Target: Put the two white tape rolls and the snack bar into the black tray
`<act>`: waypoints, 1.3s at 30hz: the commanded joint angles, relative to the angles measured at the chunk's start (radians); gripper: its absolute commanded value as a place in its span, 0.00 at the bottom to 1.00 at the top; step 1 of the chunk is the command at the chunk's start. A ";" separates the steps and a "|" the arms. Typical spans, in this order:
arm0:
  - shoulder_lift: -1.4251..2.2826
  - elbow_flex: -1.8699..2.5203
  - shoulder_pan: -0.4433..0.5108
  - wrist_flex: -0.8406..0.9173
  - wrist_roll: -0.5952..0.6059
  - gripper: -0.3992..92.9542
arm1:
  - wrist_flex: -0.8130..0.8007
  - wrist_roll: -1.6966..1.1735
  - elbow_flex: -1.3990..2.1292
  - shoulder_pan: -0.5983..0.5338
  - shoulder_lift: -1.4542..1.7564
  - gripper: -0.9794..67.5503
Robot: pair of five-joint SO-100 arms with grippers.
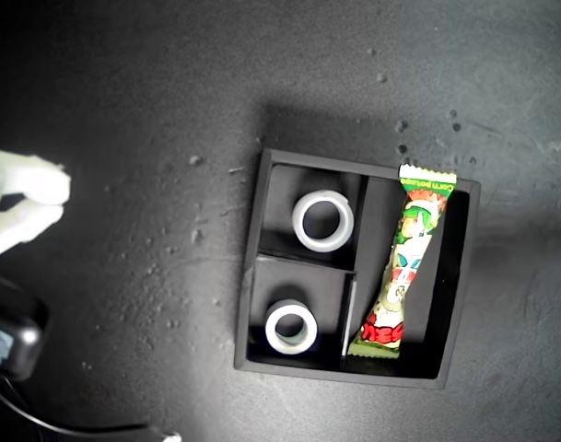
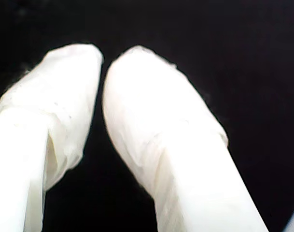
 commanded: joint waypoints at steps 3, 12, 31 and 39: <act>0.393 0.586 0.066 -0.172 -0.081 0.00 | -0.170 -0.233 0.660 0.061 0.344 0.00; 0.676 0.979 0.152 -0.245 -0.161 0.00 | -0.224 -0.426 0.996 0.095 0.624 0.00; 0.831 1.221 0.242 -0.167 -0.236 0.04 | -0.075 -0.660 0.997 0.141 0.624 0.01; 0.831 1.221 0.242 -0.167 -0.236 0.04 | -0.075 -0.660 0.997 0.141 0.624 0.01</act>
